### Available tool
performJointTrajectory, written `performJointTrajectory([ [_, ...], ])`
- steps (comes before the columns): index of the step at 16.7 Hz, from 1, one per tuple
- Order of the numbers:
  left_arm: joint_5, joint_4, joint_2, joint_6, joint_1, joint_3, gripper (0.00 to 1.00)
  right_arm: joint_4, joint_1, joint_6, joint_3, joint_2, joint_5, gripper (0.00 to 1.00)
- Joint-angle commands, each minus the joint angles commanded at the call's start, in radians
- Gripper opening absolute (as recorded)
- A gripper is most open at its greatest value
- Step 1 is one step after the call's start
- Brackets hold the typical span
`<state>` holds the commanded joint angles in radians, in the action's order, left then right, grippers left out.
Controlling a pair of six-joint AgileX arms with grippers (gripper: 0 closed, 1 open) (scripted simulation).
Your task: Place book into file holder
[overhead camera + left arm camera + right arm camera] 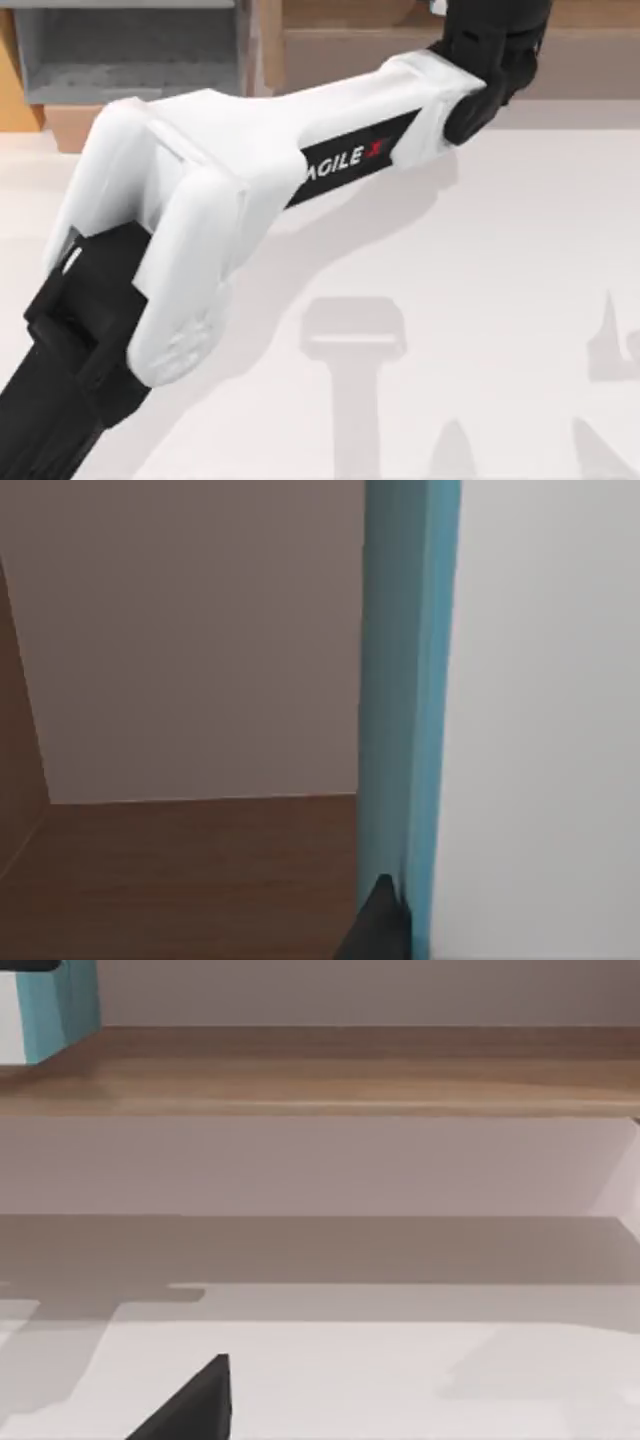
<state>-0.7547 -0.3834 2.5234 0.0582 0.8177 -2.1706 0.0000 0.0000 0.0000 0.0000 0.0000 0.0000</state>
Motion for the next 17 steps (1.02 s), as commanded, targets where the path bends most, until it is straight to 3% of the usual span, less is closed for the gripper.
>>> performJointTrajectory([
  [6,0.062,-0.019,-0.208,0.269,-0.022,0.291,0.00,0.000,0.000,0.000,0.000,0.000,0.000,1.00],
  [17,0.271,-0.119,-0.797,0.883,-0.009,1.147,0.00,0.000,0.000,0.000,0.000,0.000,0.000,1.00],
])
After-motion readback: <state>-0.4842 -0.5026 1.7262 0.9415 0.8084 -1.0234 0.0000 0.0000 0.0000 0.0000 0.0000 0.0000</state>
